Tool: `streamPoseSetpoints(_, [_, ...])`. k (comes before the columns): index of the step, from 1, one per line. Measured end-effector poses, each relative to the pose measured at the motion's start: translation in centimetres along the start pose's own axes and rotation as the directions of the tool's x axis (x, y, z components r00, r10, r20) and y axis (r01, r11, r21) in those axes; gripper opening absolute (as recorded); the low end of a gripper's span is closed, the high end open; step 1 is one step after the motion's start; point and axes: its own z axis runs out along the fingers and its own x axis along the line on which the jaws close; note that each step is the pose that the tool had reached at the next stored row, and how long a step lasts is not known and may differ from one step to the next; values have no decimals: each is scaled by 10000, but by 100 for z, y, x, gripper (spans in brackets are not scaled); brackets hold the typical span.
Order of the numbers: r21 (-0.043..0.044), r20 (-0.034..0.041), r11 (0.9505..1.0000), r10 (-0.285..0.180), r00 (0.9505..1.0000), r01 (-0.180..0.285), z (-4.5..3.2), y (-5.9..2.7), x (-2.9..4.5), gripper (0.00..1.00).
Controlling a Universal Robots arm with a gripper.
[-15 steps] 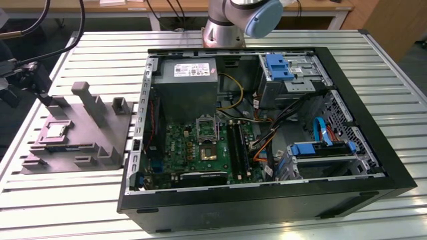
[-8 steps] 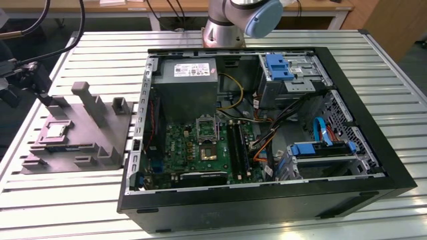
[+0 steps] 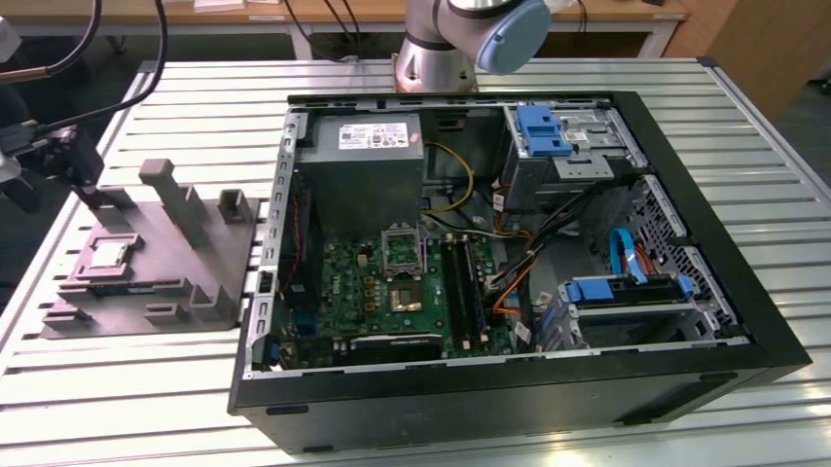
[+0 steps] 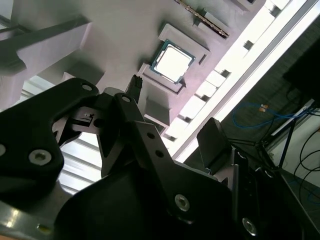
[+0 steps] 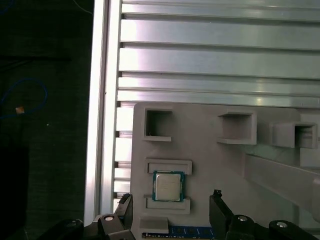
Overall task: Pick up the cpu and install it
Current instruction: 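Pick up the cpu and move it towards the insertion slot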
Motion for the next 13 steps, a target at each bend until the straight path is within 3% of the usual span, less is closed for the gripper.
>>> streamPoseSetpoints(13, [0,-7,10000,0,10000,0,228,-19,2,71])
